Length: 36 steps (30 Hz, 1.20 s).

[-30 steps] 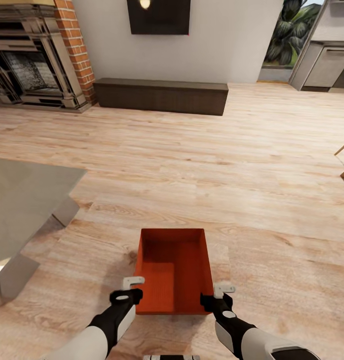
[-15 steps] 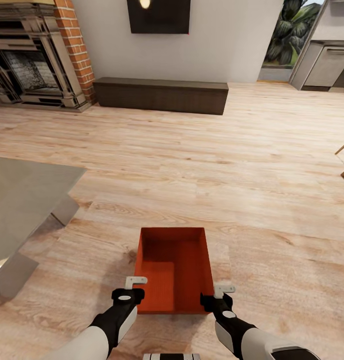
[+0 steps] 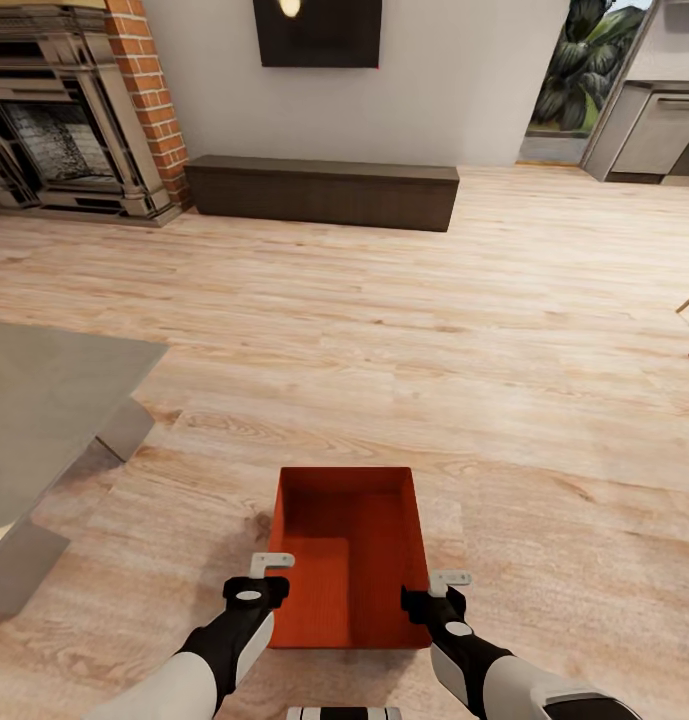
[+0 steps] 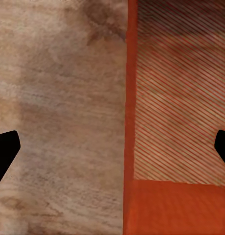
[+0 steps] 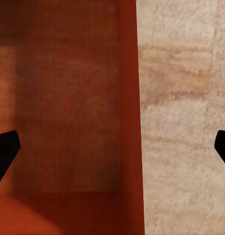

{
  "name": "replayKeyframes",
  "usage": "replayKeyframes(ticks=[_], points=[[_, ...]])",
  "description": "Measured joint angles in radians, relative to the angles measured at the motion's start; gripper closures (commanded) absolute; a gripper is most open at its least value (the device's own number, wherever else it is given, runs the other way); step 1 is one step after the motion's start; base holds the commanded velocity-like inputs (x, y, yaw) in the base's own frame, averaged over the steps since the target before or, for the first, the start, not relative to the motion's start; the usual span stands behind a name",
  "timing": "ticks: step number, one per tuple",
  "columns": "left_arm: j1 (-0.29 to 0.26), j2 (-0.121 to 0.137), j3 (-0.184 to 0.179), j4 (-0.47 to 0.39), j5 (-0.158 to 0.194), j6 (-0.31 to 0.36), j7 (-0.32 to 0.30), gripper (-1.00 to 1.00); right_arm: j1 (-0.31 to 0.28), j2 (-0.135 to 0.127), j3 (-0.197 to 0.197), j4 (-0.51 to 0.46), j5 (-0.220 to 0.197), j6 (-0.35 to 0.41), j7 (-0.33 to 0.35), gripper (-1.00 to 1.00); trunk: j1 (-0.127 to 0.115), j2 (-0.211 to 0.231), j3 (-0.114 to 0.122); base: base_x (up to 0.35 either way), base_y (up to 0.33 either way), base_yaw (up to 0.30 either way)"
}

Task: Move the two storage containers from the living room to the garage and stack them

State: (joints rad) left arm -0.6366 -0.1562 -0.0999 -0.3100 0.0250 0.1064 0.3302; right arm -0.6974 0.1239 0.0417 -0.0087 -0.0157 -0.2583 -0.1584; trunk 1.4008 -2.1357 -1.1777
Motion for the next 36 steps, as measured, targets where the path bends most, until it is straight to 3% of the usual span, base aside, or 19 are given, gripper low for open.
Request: replayKeyframes(ticks=[36], points=[[0.0, 0.002, 0.004, 0.0, 0.003, 0.0, -0.003, -1.0, 0.0, -0.012, -0.001, 0.001, 0.011, -0.012, -0.001, -1.0, 0.0, 0.0, 0.0, 0.0, 0.0, 0.0]])
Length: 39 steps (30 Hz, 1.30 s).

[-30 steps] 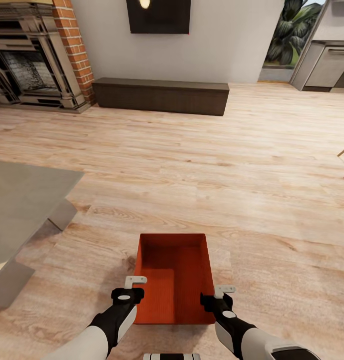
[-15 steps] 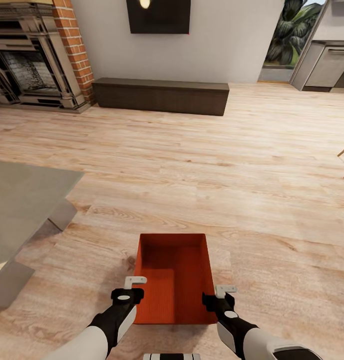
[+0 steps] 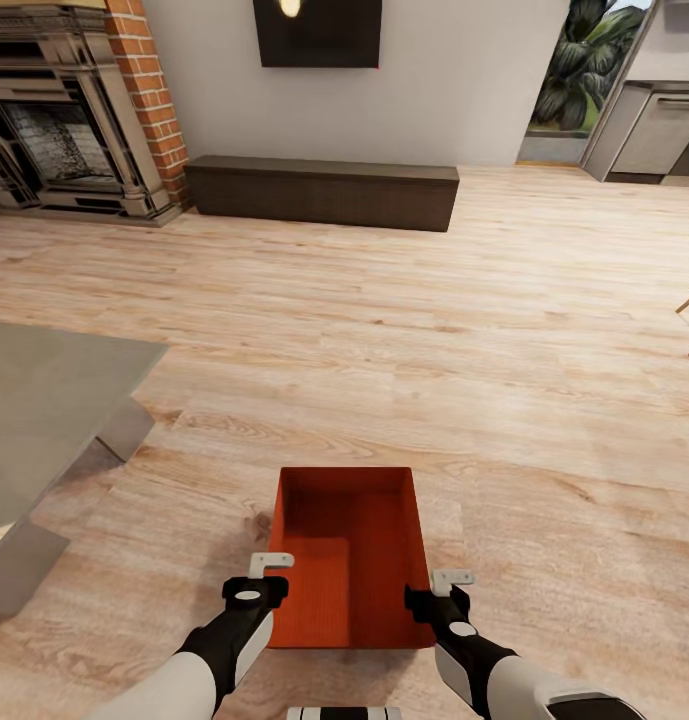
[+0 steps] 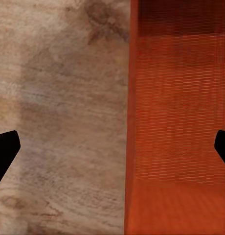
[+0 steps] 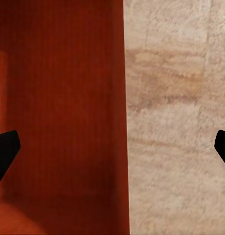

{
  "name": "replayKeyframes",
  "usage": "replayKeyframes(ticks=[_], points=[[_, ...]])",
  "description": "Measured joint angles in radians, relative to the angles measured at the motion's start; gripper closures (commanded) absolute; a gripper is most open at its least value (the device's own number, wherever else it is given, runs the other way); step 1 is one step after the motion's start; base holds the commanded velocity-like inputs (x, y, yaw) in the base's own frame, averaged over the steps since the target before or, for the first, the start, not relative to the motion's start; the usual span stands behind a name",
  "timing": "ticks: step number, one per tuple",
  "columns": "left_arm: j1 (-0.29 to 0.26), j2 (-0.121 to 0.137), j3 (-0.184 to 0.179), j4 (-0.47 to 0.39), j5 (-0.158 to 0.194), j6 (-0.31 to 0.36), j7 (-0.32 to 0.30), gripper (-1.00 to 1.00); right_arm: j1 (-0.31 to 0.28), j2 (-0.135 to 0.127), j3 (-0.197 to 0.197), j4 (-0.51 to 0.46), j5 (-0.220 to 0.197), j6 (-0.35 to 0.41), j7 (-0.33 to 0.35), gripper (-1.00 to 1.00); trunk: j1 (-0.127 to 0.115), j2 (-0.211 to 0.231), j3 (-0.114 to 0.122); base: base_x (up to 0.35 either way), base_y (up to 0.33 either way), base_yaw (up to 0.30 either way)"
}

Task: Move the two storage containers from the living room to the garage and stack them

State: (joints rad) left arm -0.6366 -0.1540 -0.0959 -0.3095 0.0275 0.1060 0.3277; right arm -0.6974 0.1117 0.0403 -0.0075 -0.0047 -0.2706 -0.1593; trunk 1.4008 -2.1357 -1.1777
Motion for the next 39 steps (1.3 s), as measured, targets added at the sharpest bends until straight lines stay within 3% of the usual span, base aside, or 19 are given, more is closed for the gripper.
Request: replayKeyframes(ticks=[16, 25, 35, 39], points=[[0.0, -0.004, 0.001, 0.002, 0.005, -0.001, 0.003, -1.0, 0.0, 0.0, 0.0, 0.0, -0.009, 0.0, 0.0, -1.0, 0.0, 0.0, 0.0, 0.0, 0.0, 0.0], [0.0, -0.004, 0.002, 0.002, 0.031, 0.0, 0.002, -1.0, 0.0, 0.0, 0.0, 0.0, -0.009, 0.0, 0.0, -1.0, 0.0, 0.0, 0.0, 0.0, 0.0, 0.0], [0.0, -0.002, 0.001, 0.0, 0.034, 0.0, 0.003, -1.0, 0.0, 0.0, 0.0, 0.0, -0.009, 0.0, 0.0, -1.0, 0.038, -0.07, -0.031, 0.0, 0.0, 0.0], [0.0, -0.002, 0.002, 0.0, 0.034, 0.0, 0.003, -1.0, 0.0, 0.0, 0.0, 0.0, -0.009, 0.0, 0.0, -1.0, 0.038, -0.07, -0.031, 0.0, 0.0, 0.0]])
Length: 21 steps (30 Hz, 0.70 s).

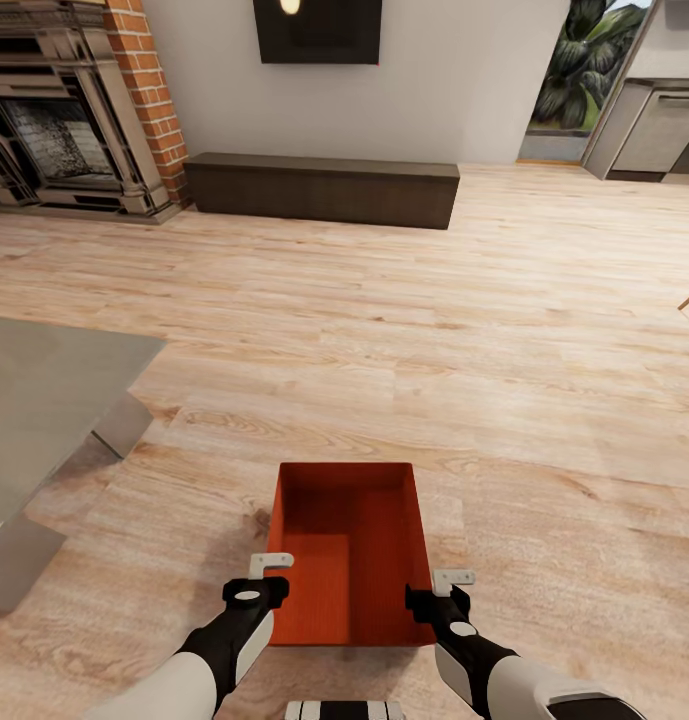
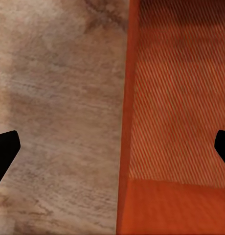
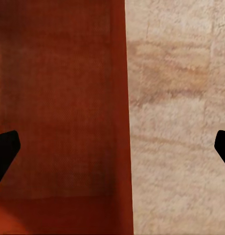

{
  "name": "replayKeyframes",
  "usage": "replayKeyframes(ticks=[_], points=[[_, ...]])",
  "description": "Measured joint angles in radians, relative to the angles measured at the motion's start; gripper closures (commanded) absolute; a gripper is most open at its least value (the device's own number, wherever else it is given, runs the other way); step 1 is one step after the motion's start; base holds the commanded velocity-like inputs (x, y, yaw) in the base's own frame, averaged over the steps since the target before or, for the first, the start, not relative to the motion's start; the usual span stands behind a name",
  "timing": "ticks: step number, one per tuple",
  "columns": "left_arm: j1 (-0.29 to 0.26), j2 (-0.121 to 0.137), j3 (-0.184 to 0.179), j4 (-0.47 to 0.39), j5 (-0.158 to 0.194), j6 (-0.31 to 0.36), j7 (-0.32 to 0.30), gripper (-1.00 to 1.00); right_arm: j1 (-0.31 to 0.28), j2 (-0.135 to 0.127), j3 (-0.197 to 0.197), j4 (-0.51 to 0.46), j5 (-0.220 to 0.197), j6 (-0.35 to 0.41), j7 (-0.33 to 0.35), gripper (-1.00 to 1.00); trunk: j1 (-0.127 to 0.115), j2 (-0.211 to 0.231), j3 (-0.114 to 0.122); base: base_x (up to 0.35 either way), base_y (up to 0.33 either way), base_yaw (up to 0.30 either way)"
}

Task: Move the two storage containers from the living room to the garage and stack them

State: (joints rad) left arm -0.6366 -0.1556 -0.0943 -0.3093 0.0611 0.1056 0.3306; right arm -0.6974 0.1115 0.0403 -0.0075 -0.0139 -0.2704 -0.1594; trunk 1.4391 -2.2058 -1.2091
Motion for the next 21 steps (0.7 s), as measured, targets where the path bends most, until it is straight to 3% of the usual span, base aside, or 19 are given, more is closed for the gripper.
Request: replayKeyframes(ticks=[21], points=[[0.0, 0.002, -0.001, 0.005, 0.0, 0.0, -0.001, -1.0, 0.0, 0.0, 0.0, 0.0, -0.001, -0.02, 0.0, -1.0, 0.0, 0.0, 0.0, 0.0, 0.0, 0.0]])
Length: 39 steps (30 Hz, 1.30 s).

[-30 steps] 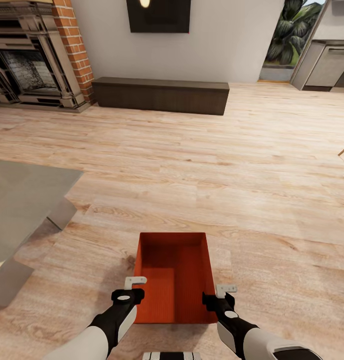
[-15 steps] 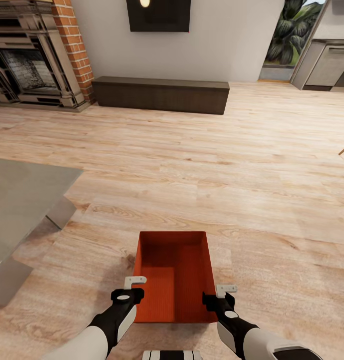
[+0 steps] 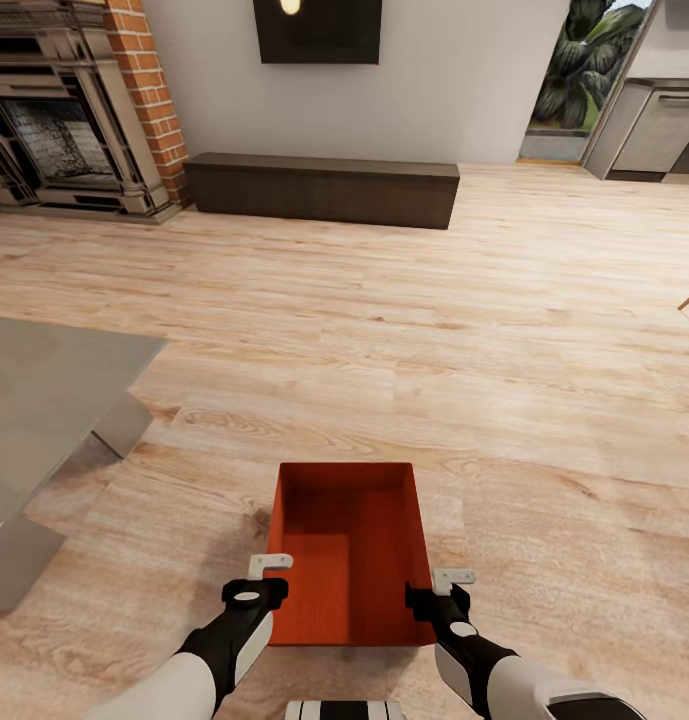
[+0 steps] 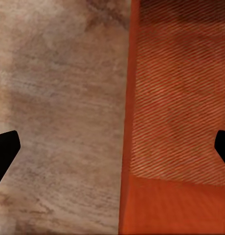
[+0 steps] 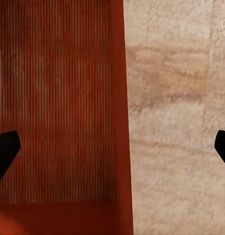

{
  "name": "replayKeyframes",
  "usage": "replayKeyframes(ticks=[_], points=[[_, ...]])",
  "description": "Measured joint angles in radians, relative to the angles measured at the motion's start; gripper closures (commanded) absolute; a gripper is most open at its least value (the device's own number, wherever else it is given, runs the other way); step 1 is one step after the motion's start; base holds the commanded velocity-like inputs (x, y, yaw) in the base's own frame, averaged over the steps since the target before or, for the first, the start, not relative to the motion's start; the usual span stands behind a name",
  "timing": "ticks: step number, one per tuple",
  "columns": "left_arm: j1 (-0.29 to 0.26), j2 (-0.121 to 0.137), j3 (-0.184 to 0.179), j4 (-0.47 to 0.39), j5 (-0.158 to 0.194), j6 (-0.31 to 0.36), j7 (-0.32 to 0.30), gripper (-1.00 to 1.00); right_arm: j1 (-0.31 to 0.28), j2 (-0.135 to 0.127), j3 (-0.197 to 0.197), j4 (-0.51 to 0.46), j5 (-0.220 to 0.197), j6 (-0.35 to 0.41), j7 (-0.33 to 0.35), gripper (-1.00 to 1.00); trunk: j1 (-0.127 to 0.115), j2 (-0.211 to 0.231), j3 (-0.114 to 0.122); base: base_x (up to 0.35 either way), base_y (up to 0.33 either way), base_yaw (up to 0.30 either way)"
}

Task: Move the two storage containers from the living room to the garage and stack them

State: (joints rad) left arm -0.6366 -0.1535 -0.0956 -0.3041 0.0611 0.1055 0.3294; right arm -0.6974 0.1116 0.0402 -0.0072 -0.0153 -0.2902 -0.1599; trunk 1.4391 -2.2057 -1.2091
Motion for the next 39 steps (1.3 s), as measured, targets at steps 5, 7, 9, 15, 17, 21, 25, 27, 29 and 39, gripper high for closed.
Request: replayKeyframes(ticks=[5, 7, 9, 15, 17, 21, 25, 27, 29, 39], points=[[0.0, 0.0, 0.0, 0.001, 0.0, 0.0, 0.0, -1.0, 0.0, 0.0, 0.0, 0.0, 0.0, 0.0, 0.0, -1.0, 0.0, 0.0, 0.0, 0.0, 0.0, 0.0], [0.0, 0.0, 0.0, 0.001, 0.0, 0.0, 0.001, -1.0, 0.0, 0.0, 0.0, 0.0, 0.0, 0.0, 0.0, -1.0, 0.0, 0.0, 0.0, 0.0, 0.0, 0.0], [0.0, 0.0, 0.0, 0.001, 0.0, 0.0, 0.001, -1.0, 0.0, 0.0, 0.0, 0.0, 0.0, 0.0, 0.0, -1.0, 0.0, 0.0, 0.0, 0.0, 0.0, 0.0], [0.0, 0.0, 0.0, 0.001, 0.0, -0.001, 0.001, -1.0, 0.0, 0.0, 0.0, 0.0, 0.0, 0.0, 0.0, -1.0, 0.023, -0.042, -0.019, 0.0, 0.0, 0.0], [0.0, 0.001, 0.0, 0.0, 0.0, -0.001, 0.002, -1.0, 0.0, 0.0, 0.0, 0.0, 0.0, 0.0, 0.0, -1.0, 0.031, -0.056, -0.025, 0.0, 0.0, 0.0], [0.0, 0.001, 0.0, -0.001, 0.0, -0.001, 0.002, -1.0, 0.0, 0.0, 0.0, 0.0, 0.0, 0.0, 0.0, -1.0, 0.046, -0.084, -0.038, 0.0, 0.0, 0.0], [0.0, 0.001, 0.0, -0.003, 0.0, -0.001, 0.002, -1.0, 0.0, 0.0, 0.0, 0.0, 0.0, 0.0, 0.0, -1.0, 0.05, -0.091, -0.041, 0.0, 0.0, 0.0], [0.0, 0.001, 0.0, -0.004, 0.0, 0.0, 0.003, -1.0, 0.0, 0.0, 0.0, 0.0, 0.0, -0.002, 0.001, -1.0, 0.05, -0.091, -0.041, 0.0, 0.0, 0.0], [0.0, 0.001, 0.0, -0.005, 0.0, 0.0, 0.002, -1.0, 0.0, 0.0, 0.0, 0.0, 0.0, -0.003, 0.0, -1.0, 0.05, -0.091, -0.041, 0.0, 0.0, 0.0], [0.0, 0.003, 0.0, -0.006, 0.001, 0.0, 0.003, -1.0, 0.0, 0.0, 0.0, 0.0, 0.0, -0.005, 0.001, -1.0, 0.05, -0.091, -0.041, 0.0, 0.0, 0.0]])
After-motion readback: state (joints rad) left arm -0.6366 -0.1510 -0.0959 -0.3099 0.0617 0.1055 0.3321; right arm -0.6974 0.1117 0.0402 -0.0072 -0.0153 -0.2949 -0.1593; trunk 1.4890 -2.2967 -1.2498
